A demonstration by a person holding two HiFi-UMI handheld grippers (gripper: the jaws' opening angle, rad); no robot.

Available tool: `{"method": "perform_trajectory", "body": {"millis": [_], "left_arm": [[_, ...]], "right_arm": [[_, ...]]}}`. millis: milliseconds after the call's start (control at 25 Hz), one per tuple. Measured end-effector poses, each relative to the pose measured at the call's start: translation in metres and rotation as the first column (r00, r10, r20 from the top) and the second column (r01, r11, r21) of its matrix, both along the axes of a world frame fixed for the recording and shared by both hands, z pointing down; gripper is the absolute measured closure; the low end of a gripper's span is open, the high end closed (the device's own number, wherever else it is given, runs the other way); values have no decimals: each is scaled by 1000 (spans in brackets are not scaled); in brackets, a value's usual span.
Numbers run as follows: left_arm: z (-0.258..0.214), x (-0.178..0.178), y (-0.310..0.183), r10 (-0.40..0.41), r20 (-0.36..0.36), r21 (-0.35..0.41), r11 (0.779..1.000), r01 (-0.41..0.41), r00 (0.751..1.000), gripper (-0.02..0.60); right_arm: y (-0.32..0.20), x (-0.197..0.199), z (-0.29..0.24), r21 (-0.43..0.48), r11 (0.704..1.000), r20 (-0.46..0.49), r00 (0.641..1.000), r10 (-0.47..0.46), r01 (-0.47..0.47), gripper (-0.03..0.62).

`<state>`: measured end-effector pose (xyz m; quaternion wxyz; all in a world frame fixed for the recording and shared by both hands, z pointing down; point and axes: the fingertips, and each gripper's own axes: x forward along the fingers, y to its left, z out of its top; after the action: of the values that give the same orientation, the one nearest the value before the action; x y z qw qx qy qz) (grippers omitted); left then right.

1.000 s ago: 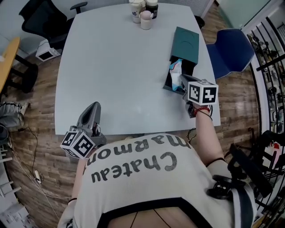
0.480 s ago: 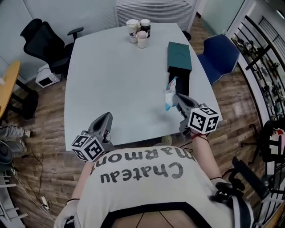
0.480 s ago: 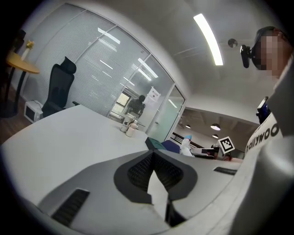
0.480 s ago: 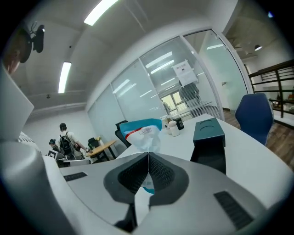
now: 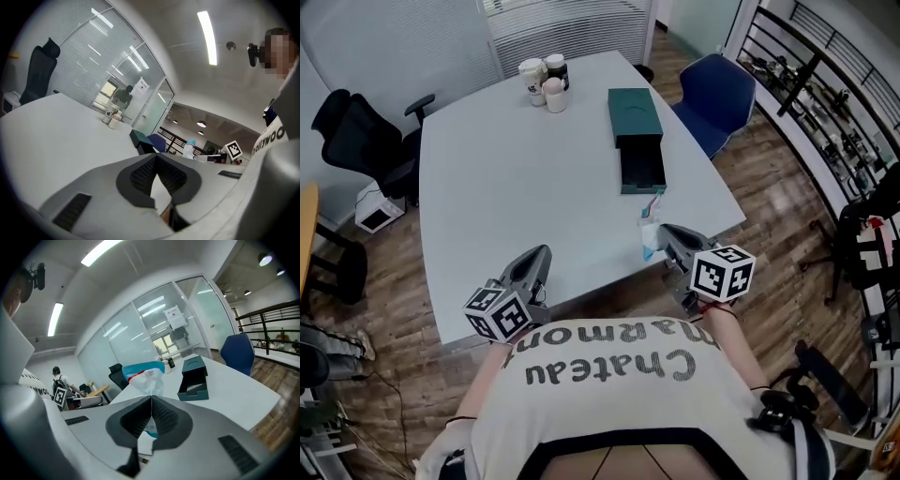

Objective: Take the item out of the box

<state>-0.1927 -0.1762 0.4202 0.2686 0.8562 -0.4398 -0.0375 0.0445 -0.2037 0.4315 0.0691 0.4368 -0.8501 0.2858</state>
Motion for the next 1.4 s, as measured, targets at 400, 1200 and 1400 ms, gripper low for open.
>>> {"method": "perform_trajectory", "body": {"millis": [400, 1200, 1400], "left_arm": [[-6, 49, 25, -27, 4, 1, 1000, 27, 1000, 592], [-9, 145, 96, -69, 17, -25, 997, 69, 997, 592], [-1, 152, 112, -67, 25, -33, 997, 68, 997, 592]], "right_arm": [[34, 65, -14, 44, 999, 15, 1000, 14, -14, 592], [92, 164, -3, 19, 1000, 25, 999, -23, 23, 592], [111, 173, 8, 9, 1000, 11, 1000, -23, 22, 592]]}}
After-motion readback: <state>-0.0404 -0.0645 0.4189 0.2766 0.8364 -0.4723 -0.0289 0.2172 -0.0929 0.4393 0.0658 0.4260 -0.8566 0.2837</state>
